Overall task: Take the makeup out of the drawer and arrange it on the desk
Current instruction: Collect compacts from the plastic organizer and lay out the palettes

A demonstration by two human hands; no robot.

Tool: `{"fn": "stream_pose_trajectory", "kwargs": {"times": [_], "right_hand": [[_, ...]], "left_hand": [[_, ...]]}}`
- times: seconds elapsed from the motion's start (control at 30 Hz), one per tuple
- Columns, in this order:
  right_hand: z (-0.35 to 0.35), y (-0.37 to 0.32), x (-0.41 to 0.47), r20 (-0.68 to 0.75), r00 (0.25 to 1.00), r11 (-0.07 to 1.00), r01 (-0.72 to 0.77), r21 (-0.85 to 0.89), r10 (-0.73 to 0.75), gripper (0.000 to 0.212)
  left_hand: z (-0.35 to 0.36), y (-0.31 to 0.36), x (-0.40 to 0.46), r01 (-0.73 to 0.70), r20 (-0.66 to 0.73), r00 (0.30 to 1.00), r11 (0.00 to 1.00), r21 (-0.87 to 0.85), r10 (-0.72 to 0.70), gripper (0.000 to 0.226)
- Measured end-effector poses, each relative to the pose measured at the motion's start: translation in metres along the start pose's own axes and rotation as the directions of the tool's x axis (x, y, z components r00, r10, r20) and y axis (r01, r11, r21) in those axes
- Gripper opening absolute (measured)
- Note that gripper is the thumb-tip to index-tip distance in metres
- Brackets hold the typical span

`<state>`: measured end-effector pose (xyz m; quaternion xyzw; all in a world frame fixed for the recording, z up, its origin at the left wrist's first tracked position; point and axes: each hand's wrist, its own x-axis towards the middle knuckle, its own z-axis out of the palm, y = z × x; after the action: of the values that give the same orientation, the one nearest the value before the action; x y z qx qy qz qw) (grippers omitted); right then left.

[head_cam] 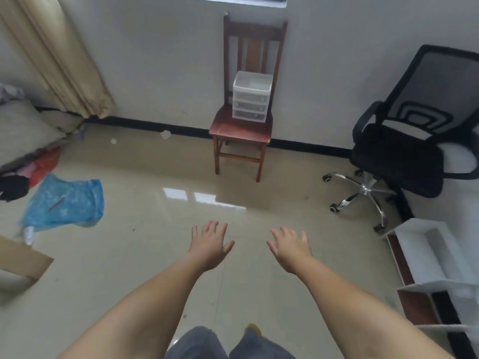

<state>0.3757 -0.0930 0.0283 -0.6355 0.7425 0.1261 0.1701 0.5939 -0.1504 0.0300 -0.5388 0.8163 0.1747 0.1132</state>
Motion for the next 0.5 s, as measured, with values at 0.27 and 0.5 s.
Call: {"fn": "stream_pose_trajectory", "kwargs": {"times": [0.27, 0.5], "right_hand": [[-0.071, 0.009, 0.195, 0.011, 1.000, 0.999, 0.027, 0.028, -0.027, 0.049], [-0.151, 0.000, 0.364, 0.009, 0.995, 0.988, -0.096, 0.118, 0.096, 0.050]], "left_hand": [[-0.064, -0.039, 0.188, 0.028, 0.001, 1.000, 1.000, -0.008, -0.028, 0.062], [-0.155, -0.093, 0.375, -0.057, -0.020, 0.998, 0.996, 0.062, 0.058, 0.062]]}}
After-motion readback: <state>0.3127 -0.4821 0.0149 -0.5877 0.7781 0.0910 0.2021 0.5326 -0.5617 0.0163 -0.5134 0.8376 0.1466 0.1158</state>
